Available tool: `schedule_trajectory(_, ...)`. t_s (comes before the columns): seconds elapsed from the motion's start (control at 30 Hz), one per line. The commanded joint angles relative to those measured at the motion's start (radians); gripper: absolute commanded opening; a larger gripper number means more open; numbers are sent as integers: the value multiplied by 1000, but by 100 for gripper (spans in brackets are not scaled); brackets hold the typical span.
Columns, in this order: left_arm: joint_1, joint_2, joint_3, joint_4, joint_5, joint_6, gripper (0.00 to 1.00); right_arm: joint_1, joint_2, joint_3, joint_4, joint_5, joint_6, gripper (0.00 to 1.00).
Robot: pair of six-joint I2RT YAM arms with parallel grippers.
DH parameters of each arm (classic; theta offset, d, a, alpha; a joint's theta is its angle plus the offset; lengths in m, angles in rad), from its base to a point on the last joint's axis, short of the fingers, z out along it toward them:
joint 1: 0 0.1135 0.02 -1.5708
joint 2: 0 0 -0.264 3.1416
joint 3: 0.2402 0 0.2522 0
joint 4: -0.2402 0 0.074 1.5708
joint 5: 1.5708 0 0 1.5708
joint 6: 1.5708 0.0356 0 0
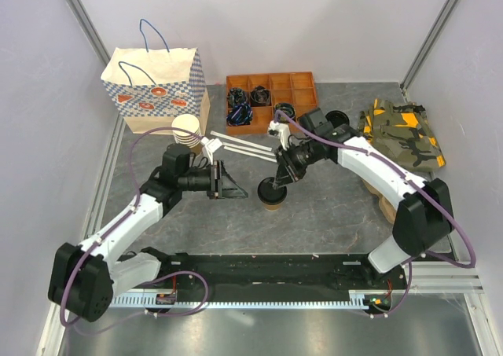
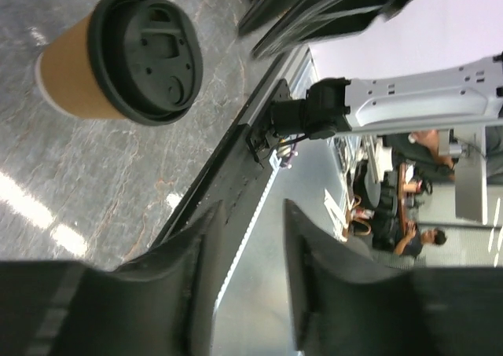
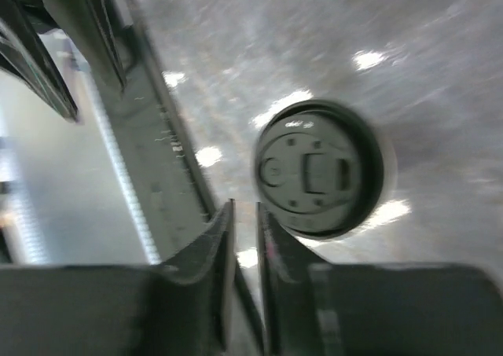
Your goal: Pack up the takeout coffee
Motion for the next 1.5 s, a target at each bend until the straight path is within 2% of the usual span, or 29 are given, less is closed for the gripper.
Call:
schedule_trajectory(0.0, -61, 68, 61, 127, -8, -40, 36, -7, 44, -73, 130, -182, 157, 19)
schedule_trajectory(0.27, -100, 140, 54, 224, -8, -89, 15, -79, 118, -125, 267, -321, 319, 8)
schedule_trajectory(0.43, -100, 168, 64, 249, -8, -95, 2, -94, 164, -186, 273, -314, 283, 8)
schedule_trajectory(0.63, -118, 173, 115, 189, -58, -22, 2, -127, 235, -217, 272, -303, 249, 4)
schedule_trajectory(0.77, -199, 159, 208, -50, -243, 214, 2, -137, 247, -221, 272, -304, 246, 3)
schedule_trajectory(0.93, -239, 200, 307, -204, -345, 435, 2, -139, 275, -224, 272, -309, 238, 2)
schedule_trajectory(1.0, -271, 238, 347, -286, -442, 497, 2, -139, 282, -223, 272, -309, 238, 2)
schedule_trajectory(1.17, -374, 291, 462, -366, -637, 664, 4, -140, 290, -217, 272, -297, 243, 2)
schedule_trajectory(1.3, -432, 323, 511, -397, -704, 748, 5, -140, 302, -208, 272, -286, 244, 2)
schedule_trajectory(1.47, -480, 357, 526, -412, -757, 785, 6, -142, 316, -198, 272, -277, 247, 2)
